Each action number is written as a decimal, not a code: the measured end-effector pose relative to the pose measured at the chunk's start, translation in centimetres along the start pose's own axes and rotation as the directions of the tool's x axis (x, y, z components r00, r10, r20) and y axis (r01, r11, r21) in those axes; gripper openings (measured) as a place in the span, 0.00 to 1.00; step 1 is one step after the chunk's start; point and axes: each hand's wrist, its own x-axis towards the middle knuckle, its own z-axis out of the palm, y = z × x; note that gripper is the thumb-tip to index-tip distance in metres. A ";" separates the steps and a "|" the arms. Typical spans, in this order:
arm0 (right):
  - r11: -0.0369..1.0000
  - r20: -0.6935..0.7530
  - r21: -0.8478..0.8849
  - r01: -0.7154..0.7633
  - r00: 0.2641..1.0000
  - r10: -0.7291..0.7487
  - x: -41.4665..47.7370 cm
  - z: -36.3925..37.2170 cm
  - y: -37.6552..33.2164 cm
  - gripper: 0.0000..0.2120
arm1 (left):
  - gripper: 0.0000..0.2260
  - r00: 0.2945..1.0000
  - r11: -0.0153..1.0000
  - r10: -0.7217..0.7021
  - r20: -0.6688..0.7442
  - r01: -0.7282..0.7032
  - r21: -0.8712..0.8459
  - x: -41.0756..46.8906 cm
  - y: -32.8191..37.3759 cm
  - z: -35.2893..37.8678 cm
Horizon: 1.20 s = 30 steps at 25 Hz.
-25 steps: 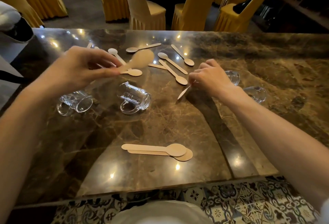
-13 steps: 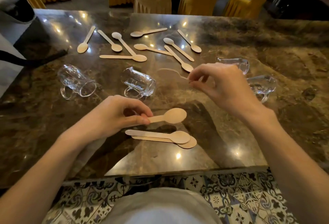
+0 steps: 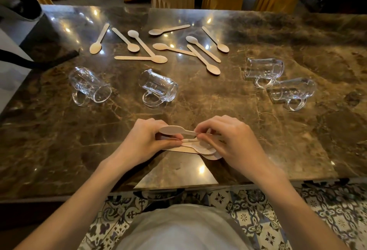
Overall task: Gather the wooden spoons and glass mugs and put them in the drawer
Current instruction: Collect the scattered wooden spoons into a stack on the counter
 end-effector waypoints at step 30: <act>0.923 -0.247 -0.123 -0.366 0.912 0.328 12.8 -2.2 5.6 0.11 | 0.13 0.944 0.897 0.017 -0.328 0.131 0.422 9.4 -1.2 -14.9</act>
